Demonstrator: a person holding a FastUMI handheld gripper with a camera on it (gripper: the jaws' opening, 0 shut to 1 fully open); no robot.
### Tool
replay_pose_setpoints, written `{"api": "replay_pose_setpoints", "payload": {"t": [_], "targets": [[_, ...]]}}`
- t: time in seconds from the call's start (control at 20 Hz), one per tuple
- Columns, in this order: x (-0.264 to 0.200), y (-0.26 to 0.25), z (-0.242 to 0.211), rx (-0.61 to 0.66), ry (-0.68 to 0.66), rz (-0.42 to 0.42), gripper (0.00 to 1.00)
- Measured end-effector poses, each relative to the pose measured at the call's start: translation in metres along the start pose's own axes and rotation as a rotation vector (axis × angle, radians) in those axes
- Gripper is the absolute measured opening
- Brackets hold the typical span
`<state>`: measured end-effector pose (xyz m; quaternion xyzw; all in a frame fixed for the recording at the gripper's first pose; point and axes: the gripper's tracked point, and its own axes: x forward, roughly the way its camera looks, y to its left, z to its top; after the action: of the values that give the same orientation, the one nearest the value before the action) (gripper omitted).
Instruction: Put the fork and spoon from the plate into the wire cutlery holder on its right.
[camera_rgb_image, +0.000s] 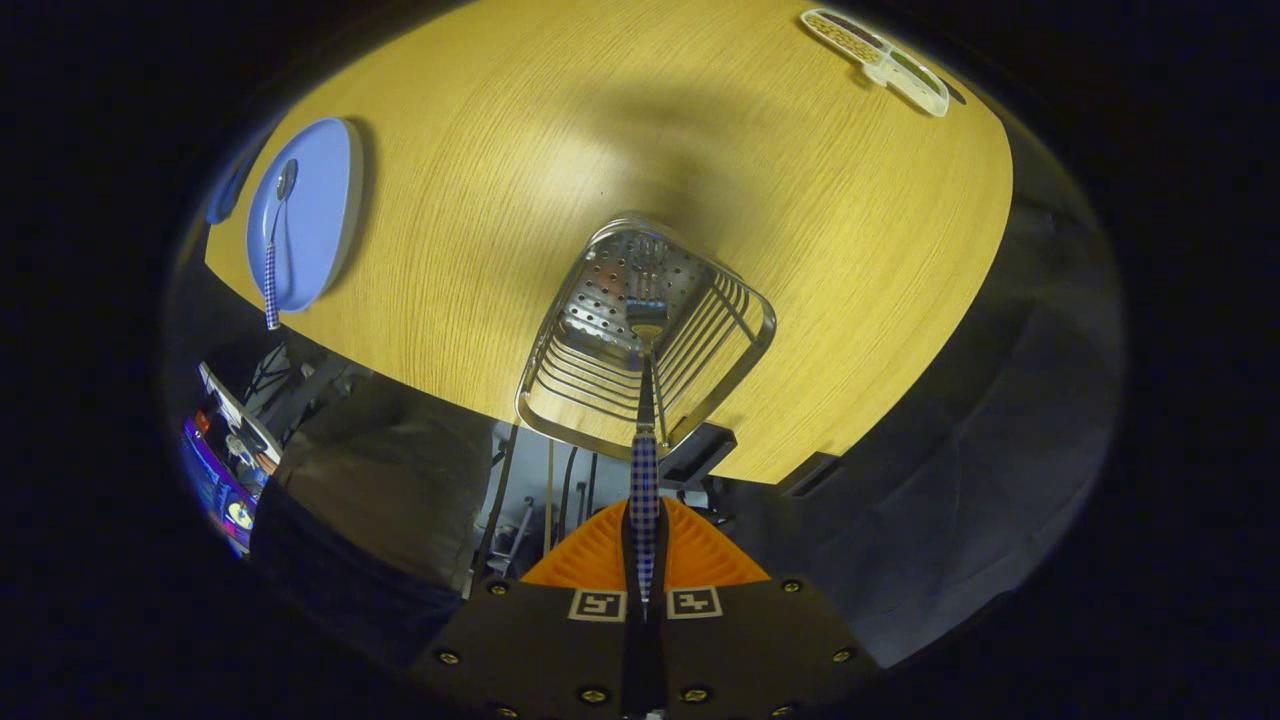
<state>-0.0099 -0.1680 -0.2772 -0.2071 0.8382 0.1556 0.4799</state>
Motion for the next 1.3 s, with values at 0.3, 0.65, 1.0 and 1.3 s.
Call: {"api": "replay_pose_setpoints", "payload": {"t": [0.3,0.65,1.0,1.3], "targets": [[0.003,-0.005,0.009,0.009,0.006,-0.003,0.00],[0.003,-0.004,0.010,0.029,0.004,0.002,0.07],[-0.009,-0.004,0.009,0.060,-0.047,0.023,0.11],[-0.010,-0.003,0.002,0.085,-0.071,0.046,0.28]]}}
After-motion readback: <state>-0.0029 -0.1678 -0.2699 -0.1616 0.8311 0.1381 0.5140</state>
